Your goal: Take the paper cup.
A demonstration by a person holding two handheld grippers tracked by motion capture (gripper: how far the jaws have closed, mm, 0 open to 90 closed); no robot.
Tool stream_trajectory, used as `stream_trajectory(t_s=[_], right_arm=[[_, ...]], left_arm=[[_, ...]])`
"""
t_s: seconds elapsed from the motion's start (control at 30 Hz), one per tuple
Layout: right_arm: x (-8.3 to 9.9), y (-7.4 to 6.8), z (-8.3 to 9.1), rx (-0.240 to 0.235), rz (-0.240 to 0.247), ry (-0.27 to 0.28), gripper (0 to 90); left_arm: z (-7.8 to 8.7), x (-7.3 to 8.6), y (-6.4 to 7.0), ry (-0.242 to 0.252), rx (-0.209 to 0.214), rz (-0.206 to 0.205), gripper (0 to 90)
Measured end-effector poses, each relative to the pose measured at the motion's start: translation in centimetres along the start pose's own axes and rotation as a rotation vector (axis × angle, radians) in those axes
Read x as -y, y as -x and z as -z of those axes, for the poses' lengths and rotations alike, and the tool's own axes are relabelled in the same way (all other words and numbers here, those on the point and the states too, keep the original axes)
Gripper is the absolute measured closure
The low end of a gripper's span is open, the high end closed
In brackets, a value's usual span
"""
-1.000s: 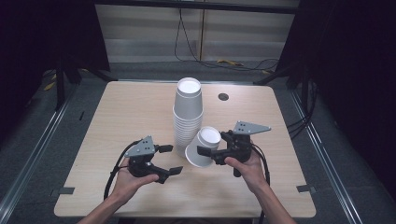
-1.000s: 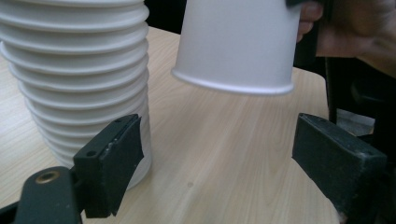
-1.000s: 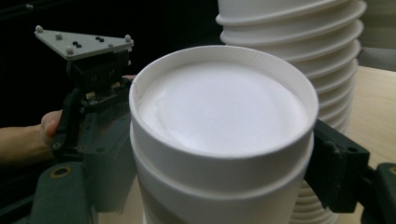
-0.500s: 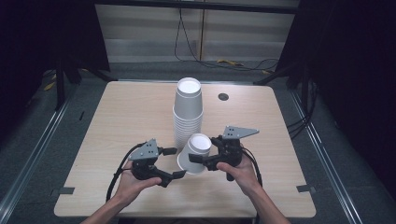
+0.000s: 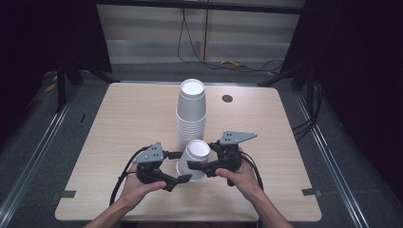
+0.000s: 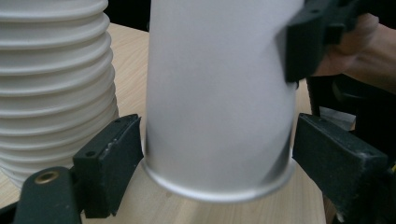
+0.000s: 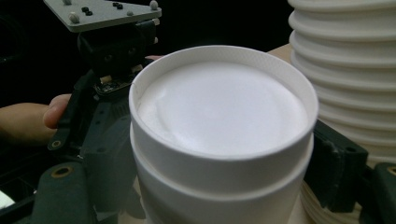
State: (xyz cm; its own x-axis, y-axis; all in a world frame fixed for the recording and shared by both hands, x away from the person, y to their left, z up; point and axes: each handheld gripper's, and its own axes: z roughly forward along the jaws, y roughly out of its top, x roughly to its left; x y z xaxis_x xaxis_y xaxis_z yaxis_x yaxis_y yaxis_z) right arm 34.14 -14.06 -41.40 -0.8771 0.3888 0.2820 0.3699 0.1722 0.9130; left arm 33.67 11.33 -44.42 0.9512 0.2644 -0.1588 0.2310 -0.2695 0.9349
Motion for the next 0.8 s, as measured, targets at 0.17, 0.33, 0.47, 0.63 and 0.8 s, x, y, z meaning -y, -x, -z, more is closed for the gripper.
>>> stream_trajectory(t_s=[0.17,0.33,0.47,0.63,0.8], right_arm=[[0.2,-0.2,-0.7,-0.010,-0.001,-0.006,21.4],[0.4,-0.4,-1.3,-0.025,-0.003,0.002,21.4],[0.4,-0.5,-1.4,-0.030,-0.009,0.016,21.4],[0.5,-0.6,-1.6,-0.033,-0.016,0.021,21.5],[0.4,-0.7,-1.6,-0.044,-0.016,0.034,21.5]], left_arm=[[-0.4,0.2,0.1,-0.011,-0.005,0.012,12.1],[-0.6,0.4,0.1,-0.007,-0.002,0.025,9.9],[-0.7,0.3,0.1,0.003,0.003,0.032,9.4],[-0.9,0.3,0.2,-0.005,-0.005,0.035,9.1],[-0.9,0.4,0.3,-0.007,0.002,0.026,9.0]])
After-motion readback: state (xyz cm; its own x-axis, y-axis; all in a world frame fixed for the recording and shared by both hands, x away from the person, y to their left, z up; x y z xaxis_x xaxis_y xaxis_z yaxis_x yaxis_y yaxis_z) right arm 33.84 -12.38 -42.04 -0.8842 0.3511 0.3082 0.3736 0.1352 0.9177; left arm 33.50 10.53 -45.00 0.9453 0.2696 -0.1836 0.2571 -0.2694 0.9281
